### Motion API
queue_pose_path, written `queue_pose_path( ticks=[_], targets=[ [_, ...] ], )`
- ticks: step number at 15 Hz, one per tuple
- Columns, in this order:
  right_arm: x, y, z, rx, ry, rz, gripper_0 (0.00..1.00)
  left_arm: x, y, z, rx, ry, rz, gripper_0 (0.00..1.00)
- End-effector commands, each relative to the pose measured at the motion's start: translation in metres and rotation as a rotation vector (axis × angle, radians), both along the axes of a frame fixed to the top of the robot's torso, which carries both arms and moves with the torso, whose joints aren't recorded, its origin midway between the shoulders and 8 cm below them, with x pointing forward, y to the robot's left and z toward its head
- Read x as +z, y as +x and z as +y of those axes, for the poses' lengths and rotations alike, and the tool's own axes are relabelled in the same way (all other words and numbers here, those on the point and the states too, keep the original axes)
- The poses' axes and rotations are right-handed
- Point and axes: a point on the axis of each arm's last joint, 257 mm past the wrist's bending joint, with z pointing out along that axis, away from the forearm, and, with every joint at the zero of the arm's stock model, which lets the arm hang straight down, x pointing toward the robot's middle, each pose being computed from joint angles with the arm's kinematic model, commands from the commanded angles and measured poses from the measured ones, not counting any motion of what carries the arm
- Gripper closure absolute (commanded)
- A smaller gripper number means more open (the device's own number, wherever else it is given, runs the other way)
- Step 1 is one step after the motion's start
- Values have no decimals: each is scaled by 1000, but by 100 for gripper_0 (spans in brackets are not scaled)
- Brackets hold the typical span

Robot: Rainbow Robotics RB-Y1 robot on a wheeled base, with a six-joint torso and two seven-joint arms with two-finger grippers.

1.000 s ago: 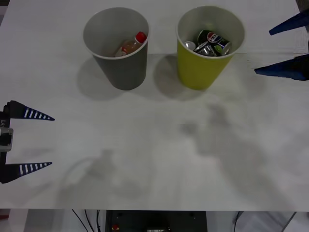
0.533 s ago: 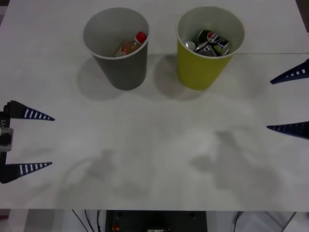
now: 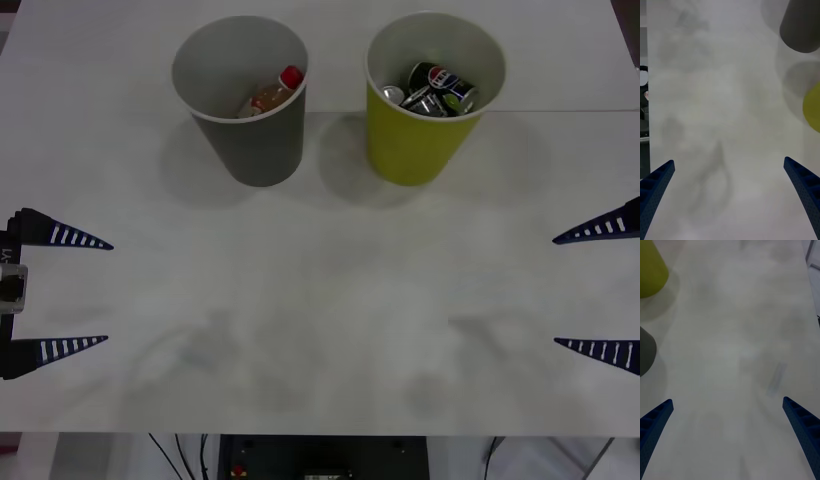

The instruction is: Put the can into the green bin and the plastic bottle into the gray bin

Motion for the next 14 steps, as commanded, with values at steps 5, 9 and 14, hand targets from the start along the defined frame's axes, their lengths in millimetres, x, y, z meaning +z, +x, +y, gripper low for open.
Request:
queue_pose_path(
  ticks=[5,9,14],
  targets=[
    [-26,-24,5,-28,7,11,0,0,0,0,0,0,0,0],
    [-31,-22,1,-25,-20,1,0,0,0,0,0,0,0,0],
    [-32,-21,0,-28,-25,-1,0,0,0,0,0,0,0,0]
  ],
)
